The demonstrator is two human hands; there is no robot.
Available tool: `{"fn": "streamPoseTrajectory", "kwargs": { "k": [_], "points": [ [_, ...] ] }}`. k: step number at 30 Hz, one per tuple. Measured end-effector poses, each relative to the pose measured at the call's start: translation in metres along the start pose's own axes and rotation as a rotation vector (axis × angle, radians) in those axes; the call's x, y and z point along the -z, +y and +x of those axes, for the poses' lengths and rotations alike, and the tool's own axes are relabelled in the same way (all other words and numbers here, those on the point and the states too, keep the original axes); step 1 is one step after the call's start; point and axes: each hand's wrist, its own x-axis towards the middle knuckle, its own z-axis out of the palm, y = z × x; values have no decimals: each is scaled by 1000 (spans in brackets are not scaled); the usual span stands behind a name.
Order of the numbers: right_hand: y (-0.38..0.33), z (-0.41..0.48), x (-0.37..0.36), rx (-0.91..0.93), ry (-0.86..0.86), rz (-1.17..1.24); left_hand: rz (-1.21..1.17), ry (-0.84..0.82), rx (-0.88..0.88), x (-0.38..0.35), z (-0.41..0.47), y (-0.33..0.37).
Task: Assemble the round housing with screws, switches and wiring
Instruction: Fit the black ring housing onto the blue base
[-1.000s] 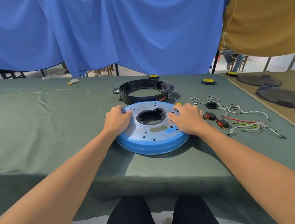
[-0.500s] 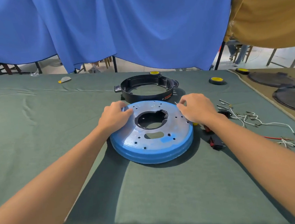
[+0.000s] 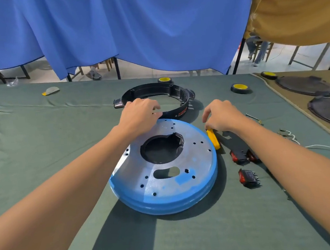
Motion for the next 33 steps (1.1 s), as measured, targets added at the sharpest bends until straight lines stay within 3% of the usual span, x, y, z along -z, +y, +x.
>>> {"fn": "streamPoseTrajectory", "kwargs": {
  "k": [5,11,15,19,24,30,33],
  "points": [
    [2,5,9,-21,-72,-69,-23,-82,-36,-7,13,15],
    [-2,8,5,-70,-21,-107,-20,-141,-19,-18,26,22],
    [-4,6,2,-69,73,37,90,-26,-57,-22,27,30],
    [-6,0,7,-1,129,160,34,149,-102,-14,25,34],
    [-13,-8,15,60,193,312,4,241,-189,11,19,50],
    [-11,-16,28,9,452,551,-89,256,-286,57,10,64],
    [-9,-23,40,111,625,492,-142,232,-298,76,2,67]
  ]
}}
